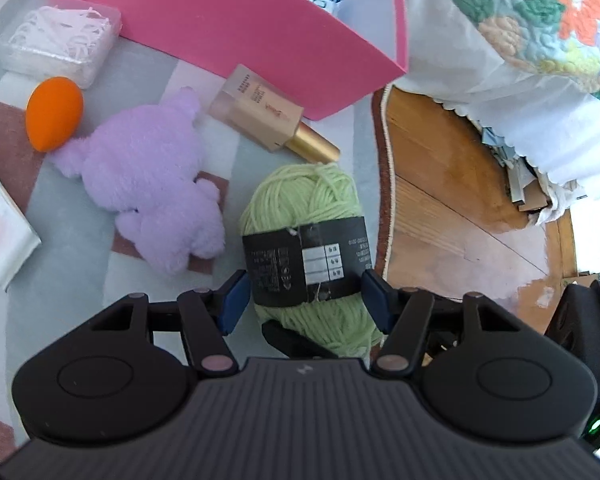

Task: Organize objects
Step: 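Close the left gripper on the yarn ball while the right gripper clamps it, then carry the yarn ball with both grippers into the box beside the wipes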

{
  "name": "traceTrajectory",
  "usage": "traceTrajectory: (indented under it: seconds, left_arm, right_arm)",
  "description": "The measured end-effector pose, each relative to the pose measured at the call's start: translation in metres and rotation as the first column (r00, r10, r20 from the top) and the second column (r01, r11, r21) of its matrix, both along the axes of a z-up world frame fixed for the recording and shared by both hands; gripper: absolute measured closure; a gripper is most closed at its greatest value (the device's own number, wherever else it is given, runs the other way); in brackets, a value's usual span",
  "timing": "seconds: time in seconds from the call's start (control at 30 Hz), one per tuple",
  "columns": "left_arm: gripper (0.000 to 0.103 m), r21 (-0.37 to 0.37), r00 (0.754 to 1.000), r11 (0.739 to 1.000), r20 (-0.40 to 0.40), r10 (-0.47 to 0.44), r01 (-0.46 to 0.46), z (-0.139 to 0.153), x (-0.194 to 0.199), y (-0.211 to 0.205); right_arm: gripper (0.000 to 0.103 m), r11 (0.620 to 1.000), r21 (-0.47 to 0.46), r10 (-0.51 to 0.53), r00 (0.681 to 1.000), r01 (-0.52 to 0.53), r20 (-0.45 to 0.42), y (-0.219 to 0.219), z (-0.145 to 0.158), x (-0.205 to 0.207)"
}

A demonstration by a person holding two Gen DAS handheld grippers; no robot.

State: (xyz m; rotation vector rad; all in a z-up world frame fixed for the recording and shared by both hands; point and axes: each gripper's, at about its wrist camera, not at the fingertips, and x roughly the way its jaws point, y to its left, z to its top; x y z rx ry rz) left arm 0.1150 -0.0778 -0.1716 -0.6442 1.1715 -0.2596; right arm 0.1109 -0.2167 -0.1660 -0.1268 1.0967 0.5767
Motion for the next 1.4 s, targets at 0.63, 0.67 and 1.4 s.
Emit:
traceTrajectory:
  seconds: [0.63,0.67,1.4]
  left_arm:
    - [0.055,0.17,0.968,0.98,0.207,-0.142,0.107,0.145,-0.053,0.02]
    - [0.055,0.181,0.964,0.978,0.225,-0.14,0.1,0.156,-0.056,0.022]
    - [0.055,0.389,0.908,0.921,0.379,-0.178,0.018,0.249,0.001,0.059]
  right_arm:
    - [0.051,0.99,0.12,-0.082,0.989,0.067,0.121,0.028,0.125,-0.053]
    - [0.051,0.99,0.13,-0.08,0.988,0.063,0.133,0.03,0.131,-0.055]
    - [0.051,0.973,0.227,-0.033,0.947,-0.042,0.32,0.079,0.208,0.02]
